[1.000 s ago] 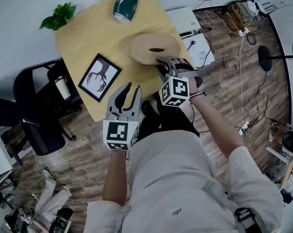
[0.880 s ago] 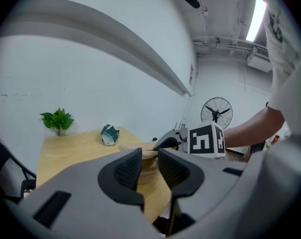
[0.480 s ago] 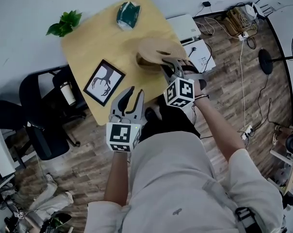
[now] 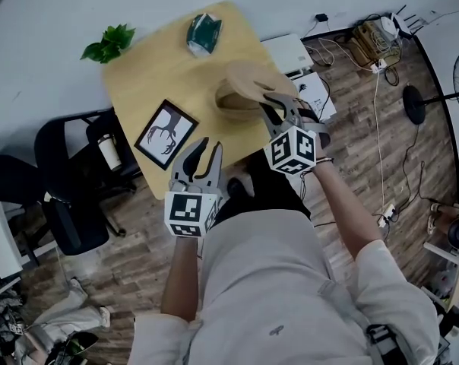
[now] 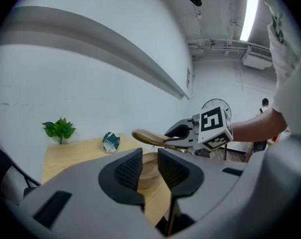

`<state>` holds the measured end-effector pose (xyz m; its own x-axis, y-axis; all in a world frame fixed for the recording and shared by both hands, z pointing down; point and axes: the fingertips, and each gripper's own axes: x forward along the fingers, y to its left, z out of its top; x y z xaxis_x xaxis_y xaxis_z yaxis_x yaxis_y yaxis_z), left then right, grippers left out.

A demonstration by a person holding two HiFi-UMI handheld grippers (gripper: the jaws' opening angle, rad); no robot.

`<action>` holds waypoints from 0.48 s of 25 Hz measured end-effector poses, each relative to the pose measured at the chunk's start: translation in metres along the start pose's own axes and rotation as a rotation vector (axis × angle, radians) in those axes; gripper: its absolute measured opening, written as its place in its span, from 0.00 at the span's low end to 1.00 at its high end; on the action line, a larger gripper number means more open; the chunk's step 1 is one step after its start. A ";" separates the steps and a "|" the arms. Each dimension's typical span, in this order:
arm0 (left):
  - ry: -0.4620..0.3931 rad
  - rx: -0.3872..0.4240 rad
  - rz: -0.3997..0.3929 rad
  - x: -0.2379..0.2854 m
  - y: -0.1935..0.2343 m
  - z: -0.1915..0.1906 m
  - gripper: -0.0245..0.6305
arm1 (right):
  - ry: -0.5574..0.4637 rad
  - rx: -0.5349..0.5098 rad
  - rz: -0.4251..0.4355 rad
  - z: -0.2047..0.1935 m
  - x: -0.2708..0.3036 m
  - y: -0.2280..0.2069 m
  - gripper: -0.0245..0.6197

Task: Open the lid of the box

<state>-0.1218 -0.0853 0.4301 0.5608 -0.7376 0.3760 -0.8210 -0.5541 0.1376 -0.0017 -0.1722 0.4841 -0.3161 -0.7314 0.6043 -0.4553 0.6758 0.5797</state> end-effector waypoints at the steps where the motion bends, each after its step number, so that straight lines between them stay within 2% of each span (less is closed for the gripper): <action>1: -0.004 0.001 0.001 -0.001 0.000 0.002 0.18 | -0.009 0.016 -0.006 0.001 -0.005 -0.003 0.15; 12: -0.037 -0.012 0.021 -0.005 -0.001 0.018 0.17 | -0.144 0.273 -0.049 0.016 -0.057 -0.039 0.15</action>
<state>-0.1218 -0.0877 0.4113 0.5466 -0.7631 0.3447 -0.8339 -0.5336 0.1410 0.0204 -0.1583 0.4183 -0.3935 -0.7813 0.4845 -0.6735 0.6037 0.4265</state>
